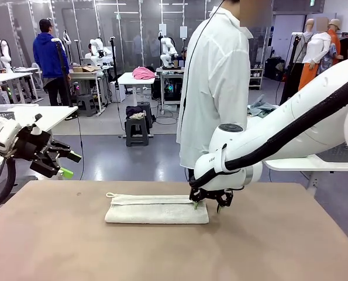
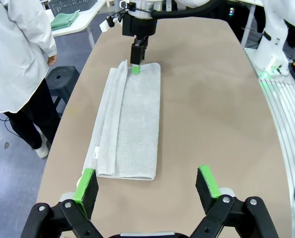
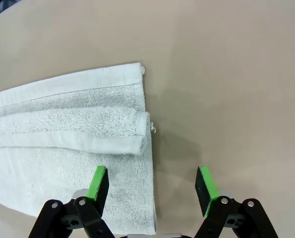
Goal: Fold the towels and place them in the basket.
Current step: When a person lays out a Towel with hook on the table, fold it in half twice.
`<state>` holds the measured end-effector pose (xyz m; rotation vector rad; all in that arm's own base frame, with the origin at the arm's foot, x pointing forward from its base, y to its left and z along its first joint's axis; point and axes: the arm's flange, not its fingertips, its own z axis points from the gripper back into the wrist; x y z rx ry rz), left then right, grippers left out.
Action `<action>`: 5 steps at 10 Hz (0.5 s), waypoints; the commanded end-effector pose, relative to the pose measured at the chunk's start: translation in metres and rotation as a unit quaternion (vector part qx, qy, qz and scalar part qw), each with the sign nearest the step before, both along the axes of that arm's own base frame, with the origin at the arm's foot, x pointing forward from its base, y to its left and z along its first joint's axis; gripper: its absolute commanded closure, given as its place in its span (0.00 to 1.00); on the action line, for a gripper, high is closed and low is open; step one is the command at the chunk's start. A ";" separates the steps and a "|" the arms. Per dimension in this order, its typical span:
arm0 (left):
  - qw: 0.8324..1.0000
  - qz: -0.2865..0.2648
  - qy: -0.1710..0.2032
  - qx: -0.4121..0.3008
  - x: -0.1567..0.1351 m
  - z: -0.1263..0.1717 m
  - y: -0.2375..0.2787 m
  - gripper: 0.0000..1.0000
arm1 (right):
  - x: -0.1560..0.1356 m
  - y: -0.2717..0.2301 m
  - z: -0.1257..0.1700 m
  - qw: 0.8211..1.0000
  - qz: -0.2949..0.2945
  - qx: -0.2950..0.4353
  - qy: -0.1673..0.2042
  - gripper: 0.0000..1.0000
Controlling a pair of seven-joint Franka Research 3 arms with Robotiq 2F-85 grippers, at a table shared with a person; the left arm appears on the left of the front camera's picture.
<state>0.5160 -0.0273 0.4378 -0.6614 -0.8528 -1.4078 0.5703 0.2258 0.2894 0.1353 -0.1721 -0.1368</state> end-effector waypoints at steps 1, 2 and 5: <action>1.000 -0.001 -0.001 0.001 -0.001 0.001 0.000 0.00 | 0.006 0.009 -0.002 1.000 -0.015 -0.012 -0.004 0.12; 1.000 -0.001 -0.001 0.001 -0.001 0.001 0.000 0.00 | 0.006 0.010 -0.002 1.000 -0.020 -0.013 -0.001 0.31; 1.000 -0.001 -0.001 0.001 -0.001 0.001 0.000 0.00 | 0.006 0.019 -0.003 1.000 -0.005 -0.021 0.004 0.19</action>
